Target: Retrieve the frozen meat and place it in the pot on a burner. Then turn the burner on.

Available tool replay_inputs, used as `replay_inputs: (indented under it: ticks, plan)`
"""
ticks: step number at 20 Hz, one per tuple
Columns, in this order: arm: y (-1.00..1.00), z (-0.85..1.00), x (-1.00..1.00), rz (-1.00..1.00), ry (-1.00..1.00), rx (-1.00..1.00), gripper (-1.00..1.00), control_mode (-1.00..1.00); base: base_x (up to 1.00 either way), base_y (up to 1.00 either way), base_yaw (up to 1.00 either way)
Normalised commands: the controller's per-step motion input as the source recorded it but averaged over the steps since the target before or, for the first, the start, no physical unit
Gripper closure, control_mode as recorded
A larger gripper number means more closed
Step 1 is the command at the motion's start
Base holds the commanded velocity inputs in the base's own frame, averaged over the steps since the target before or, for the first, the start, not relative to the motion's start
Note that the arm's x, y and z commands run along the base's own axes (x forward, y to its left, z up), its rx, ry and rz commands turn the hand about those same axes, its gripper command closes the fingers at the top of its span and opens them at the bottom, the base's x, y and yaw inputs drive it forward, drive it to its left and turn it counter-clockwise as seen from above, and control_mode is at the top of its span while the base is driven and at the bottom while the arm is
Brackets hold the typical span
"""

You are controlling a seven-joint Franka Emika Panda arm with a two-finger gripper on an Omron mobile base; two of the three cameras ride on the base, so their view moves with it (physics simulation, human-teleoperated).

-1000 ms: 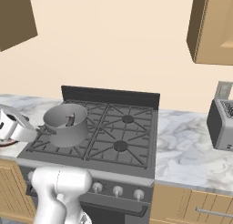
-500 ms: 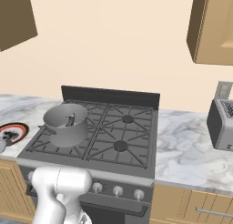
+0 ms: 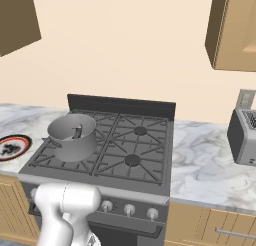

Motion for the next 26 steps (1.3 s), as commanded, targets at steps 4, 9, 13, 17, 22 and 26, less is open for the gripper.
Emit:
replay_inputs:
  ticks: [4,9,13,17,22,26]
  plan:
    - [0.02,-0.43,0.00,0.13,-0.05,-0.10,-1.00,-1.00,0.00,0.00,0.00]
    - [-0.20,-0.67,0.01,0.10,-0.20,-0.03,-1.00,-1.00,0.00,0.00,0.00]
    - [-0.43,-0.70,0.00,0.13,-0.23,-0.03,-1.00,-1.00,0.00,0.00,0.00]
    - [-0.50,-0.51,0.06,0.10,-0.24,-0.02,-1.00,-1.00,0.00,0.00,0.00]
    - [-0.35,-0.24,0.16,0.03,-0.25,-0.02,-1.00,-1.00,0.00,0.00,0.00]
    - [-0.24,-0.08,0.18,0.00,-0.30,-0.02,-1.00,-1.00,0.00,0.00,0.00]
